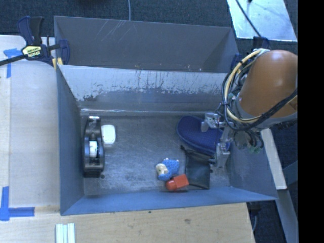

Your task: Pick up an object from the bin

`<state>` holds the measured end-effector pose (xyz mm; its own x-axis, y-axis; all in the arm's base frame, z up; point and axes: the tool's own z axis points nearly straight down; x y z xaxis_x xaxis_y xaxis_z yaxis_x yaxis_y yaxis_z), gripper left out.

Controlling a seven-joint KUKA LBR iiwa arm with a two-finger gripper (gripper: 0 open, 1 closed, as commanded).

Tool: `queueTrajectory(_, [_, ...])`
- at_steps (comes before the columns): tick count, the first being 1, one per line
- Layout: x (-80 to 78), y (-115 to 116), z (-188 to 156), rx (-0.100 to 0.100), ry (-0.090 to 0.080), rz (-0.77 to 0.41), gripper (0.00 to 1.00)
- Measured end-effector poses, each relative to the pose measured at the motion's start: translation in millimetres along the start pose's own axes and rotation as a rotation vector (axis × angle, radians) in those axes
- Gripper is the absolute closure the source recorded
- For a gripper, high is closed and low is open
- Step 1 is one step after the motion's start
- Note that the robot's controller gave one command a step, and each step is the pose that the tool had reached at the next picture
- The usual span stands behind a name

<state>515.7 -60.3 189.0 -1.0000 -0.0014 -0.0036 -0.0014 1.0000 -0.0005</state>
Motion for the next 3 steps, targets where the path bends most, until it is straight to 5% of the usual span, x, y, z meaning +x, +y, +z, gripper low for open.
queueTrajectory(1, [23.3, 32.4, 122.7, -0.002, 0.008, -0.045, 0.00])
queueTrajectory(2, [20.6, 31.3, 118.3, 0.000, -0.001, -0.044, 1.00])
queueTrajectory(3, [-5.6, 96.0, 89.6, -0.002, -0.003, -0.280, 1.00])
